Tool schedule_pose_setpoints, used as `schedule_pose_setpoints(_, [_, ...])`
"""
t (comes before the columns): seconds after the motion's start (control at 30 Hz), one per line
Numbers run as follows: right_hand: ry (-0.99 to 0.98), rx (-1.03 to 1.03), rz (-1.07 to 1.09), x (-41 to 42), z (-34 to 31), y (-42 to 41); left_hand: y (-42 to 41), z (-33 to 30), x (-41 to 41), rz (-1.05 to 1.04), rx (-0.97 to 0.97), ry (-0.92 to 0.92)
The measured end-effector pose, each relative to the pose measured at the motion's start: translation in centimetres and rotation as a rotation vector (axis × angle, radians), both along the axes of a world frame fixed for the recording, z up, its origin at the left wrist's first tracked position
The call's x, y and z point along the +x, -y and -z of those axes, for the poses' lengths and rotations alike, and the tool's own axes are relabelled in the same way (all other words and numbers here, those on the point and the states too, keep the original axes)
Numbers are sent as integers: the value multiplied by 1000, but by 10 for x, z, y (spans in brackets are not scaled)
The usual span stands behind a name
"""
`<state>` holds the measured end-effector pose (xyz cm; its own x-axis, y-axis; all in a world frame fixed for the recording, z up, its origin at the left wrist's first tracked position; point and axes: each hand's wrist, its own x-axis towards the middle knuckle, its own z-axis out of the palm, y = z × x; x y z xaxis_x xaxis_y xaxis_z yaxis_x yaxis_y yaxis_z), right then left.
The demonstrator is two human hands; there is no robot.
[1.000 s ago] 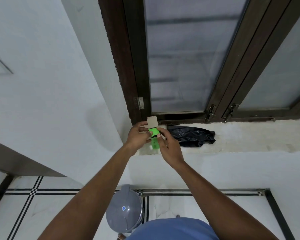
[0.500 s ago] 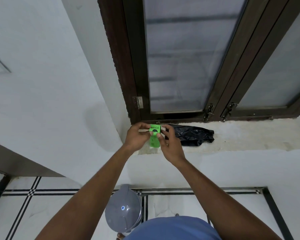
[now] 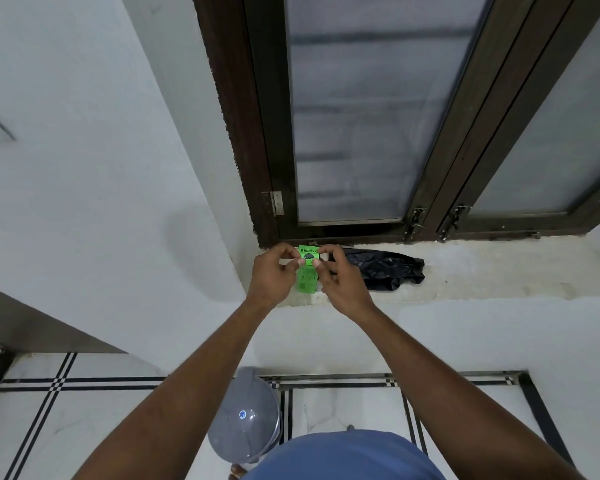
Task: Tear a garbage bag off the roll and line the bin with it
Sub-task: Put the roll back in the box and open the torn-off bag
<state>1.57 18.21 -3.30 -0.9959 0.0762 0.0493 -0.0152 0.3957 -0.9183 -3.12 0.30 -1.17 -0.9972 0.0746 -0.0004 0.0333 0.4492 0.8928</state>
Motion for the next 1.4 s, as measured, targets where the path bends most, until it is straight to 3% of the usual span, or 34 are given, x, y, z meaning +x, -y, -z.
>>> schedule_pose_setpoints(0.33, [94,-6,-35,-12,-17,-10,-3,16,-1,-117,70,-17])
schedule_pose_setpoints(0.67, [17,145,-111,-26,-21,-21,-9,11,4,-93,77,-115])
schedule_pose_setpoints(0.83, [143,98,-176,-33,-39,-27,-13,9,4,-103,73,-107])
schedule_pose_setpoints(1.07, [148,130,-182,-37,-48,-28,-15,19,12,-74,90,-95])
schedule_pose_setpoints(1.4, [151,204,-211,-32,-46,-23,-30,24,30,-132,-7,-146])
